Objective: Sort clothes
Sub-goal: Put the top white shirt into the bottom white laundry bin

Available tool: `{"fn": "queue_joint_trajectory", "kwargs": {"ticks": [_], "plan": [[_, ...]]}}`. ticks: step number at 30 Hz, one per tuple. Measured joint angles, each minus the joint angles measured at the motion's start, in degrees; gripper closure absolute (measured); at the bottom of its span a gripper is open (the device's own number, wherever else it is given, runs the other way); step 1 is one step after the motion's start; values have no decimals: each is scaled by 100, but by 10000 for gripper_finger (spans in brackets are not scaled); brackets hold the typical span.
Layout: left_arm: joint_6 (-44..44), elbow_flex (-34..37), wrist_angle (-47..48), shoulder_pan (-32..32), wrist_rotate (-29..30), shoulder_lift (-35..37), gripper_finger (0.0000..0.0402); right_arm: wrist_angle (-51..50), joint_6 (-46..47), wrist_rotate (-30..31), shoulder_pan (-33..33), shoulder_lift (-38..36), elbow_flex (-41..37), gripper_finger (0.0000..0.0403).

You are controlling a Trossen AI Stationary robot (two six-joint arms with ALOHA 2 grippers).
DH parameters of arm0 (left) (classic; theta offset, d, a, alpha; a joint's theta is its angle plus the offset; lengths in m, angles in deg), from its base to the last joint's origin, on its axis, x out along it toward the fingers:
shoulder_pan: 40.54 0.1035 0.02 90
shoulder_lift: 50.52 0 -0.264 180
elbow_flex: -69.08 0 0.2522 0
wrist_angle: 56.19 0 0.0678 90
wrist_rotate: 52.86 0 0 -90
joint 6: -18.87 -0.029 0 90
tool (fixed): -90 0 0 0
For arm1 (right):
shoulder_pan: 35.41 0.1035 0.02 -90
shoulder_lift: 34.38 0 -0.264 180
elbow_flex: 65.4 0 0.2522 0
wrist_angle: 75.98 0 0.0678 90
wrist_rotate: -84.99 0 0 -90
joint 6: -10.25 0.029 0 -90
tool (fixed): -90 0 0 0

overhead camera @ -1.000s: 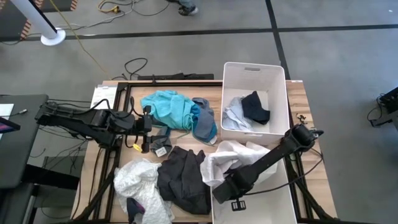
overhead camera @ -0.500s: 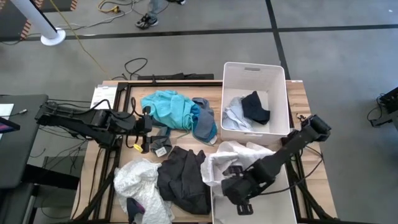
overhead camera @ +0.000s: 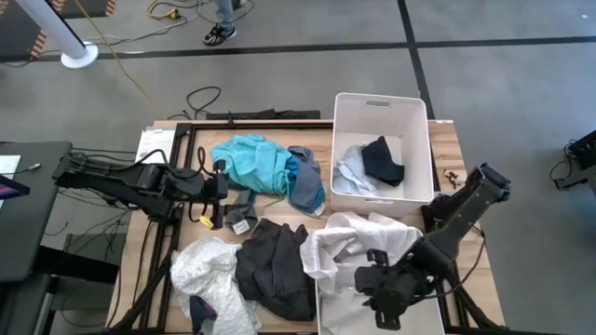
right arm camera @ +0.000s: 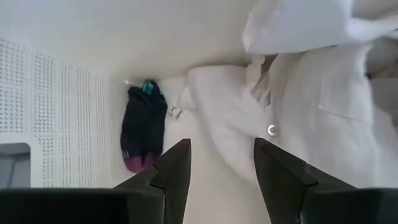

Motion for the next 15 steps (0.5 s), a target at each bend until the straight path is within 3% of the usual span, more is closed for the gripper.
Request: {"fn": "queue_joint_trajectory", "kwargs": {"ticks": [8,15], "plan": [[-215,674,-612,0,-7,-17,194,4,72,637,234,-254,0,216],[-302,1162,-1360,0,-9,-35,194,4,62,747,246,-313,0,216]]}}
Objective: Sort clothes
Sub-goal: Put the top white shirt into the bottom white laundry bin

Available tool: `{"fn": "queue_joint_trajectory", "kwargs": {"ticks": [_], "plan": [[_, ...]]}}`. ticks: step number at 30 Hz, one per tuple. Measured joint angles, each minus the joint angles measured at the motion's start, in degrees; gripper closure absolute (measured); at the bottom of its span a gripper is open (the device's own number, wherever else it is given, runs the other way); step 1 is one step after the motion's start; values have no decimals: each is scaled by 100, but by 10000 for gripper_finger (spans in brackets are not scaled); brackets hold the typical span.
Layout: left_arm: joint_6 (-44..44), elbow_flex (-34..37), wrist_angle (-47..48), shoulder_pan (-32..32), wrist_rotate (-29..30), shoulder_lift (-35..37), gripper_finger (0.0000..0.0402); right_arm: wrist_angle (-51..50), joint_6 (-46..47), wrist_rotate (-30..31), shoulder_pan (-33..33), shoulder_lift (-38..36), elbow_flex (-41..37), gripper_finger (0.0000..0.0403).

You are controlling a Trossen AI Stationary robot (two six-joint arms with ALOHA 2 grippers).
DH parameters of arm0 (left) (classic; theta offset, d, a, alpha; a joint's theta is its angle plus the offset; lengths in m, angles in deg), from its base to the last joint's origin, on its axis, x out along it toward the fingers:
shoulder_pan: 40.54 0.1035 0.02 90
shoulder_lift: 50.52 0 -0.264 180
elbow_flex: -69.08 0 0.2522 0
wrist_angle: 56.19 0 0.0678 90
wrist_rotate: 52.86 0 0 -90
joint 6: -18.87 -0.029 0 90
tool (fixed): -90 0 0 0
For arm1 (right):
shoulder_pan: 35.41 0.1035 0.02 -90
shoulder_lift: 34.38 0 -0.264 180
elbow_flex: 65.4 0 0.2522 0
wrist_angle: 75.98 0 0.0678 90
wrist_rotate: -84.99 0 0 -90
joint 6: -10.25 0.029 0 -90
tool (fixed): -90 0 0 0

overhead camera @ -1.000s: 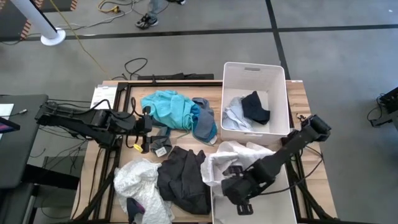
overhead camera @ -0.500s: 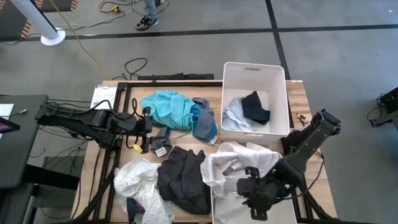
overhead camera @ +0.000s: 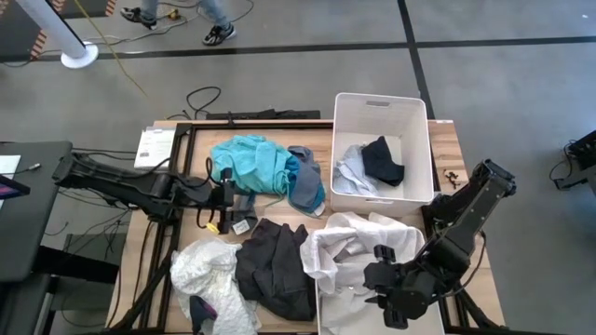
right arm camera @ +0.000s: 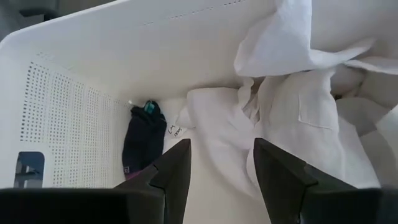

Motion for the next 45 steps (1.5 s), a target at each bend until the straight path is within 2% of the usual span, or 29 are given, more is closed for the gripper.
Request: {"fn": "queue_joint_trajectory", "kwargs": {"ticks": [8,20,34,45], "plan": [[34,410,-769,0,-331,-10,194,0,-208,117,-31,0,0,216],[68,620,-1527,0,-418,-197,194,-2,-298,138,-81,2,0,216],[110,648,-1847,0,-564,-773,194,0,-372,291,-81,24,0,216],[204,648,-2074,0,-704,-822,194,2,-387,370,-81,24,0,216]]}}
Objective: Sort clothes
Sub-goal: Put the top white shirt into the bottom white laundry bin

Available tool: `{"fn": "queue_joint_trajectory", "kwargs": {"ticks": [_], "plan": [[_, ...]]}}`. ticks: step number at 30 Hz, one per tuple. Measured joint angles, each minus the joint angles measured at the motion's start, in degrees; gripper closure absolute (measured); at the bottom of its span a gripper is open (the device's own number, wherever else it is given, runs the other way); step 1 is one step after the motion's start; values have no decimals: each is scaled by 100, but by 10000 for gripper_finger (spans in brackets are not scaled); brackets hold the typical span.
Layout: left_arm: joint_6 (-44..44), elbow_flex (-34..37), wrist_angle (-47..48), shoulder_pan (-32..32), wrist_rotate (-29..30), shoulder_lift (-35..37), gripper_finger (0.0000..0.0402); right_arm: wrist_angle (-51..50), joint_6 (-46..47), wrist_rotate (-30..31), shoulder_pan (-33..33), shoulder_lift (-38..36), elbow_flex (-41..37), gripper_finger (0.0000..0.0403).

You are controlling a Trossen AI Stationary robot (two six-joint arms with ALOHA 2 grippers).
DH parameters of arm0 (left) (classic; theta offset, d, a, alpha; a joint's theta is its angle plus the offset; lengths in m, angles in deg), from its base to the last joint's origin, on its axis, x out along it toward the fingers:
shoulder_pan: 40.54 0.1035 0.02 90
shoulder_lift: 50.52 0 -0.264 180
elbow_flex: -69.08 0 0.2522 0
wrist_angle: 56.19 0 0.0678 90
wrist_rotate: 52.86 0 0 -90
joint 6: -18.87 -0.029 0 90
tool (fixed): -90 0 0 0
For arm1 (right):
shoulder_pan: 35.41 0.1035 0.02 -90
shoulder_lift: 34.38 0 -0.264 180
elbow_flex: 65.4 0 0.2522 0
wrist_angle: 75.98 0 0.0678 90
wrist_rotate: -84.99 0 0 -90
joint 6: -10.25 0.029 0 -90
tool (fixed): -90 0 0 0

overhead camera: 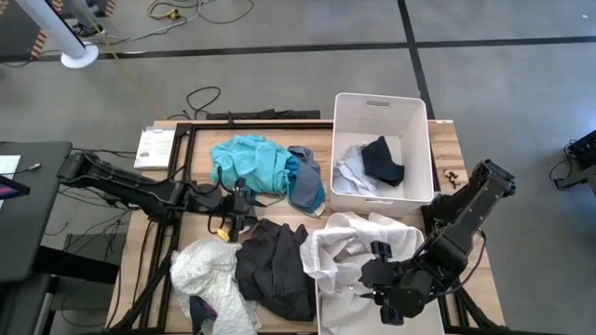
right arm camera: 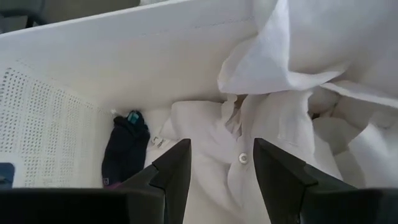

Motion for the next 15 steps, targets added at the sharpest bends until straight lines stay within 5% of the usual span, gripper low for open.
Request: {"fn": "queue_joint_trajectory", "kwargs": {"ticks": [6,15], "plan": [[63,-1,-867,-179,-290,-473,194,0,-149,90,0,0,0,216],[-284,-7,-2915,-524,81,-1885,182,16,-164,216,0,0,0,216]]}}
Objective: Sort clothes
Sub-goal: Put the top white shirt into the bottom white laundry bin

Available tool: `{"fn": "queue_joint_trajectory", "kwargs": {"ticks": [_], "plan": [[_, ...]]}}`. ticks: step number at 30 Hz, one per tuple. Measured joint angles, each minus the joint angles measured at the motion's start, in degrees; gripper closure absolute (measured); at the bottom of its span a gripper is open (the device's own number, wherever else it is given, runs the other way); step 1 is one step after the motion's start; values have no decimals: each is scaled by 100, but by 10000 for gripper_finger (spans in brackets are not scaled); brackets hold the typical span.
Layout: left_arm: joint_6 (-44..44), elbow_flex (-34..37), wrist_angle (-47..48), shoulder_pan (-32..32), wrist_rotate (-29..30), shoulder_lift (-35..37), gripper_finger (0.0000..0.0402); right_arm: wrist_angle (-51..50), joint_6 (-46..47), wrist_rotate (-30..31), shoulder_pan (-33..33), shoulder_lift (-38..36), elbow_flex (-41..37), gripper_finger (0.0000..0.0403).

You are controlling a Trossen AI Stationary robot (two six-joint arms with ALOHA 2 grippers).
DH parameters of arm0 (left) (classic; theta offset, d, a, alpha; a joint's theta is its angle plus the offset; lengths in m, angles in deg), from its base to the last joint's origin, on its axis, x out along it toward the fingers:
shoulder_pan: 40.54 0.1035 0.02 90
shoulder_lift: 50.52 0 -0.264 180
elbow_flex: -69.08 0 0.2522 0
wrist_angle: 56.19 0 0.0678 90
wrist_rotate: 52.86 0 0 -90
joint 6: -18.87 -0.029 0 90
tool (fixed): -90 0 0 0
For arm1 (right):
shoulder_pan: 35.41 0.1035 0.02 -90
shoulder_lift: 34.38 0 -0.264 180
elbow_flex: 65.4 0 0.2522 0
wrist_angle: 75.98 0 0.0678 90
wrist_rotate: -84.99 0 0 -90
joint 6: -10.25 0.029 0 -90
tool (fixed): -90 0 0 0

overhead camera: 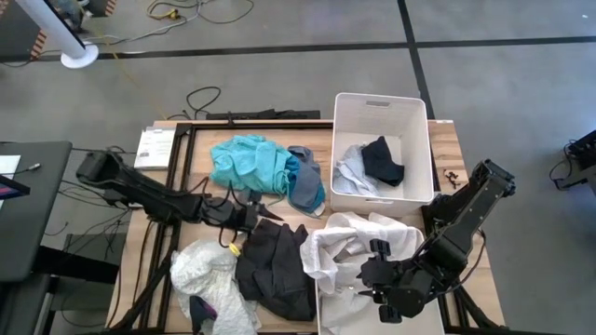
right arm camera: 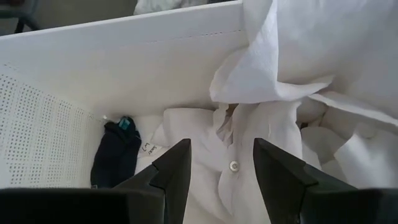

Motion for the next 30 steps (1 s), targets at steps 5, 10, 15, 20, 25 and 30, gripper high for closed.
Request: {"fn": "queue_joint_trajectory", "kwargs": {"ticks": [5,10,15,20,25,30], "plan": [[0,-113,-864,-153,-117,-702,162,1,-2,0,2,0,0,216],[-23,-518,-1043,-281,-158,-1370,132,1,-41,50,0,0,0,216],[-6,-1019,-1059,-293,32,-1858,112,24,-92,133,0,0,0,216],[14,-1345,-1040,-289,812,-2062,111,33,-103,133,1,0,0,216],[-238,-1508,-1005,-252,1281,-2041,118,36,-105,133,13,0,0,216],[-796,-1716,-875,-243,1364,-2027,187,37,-128,200,20,0,0,216]]}}
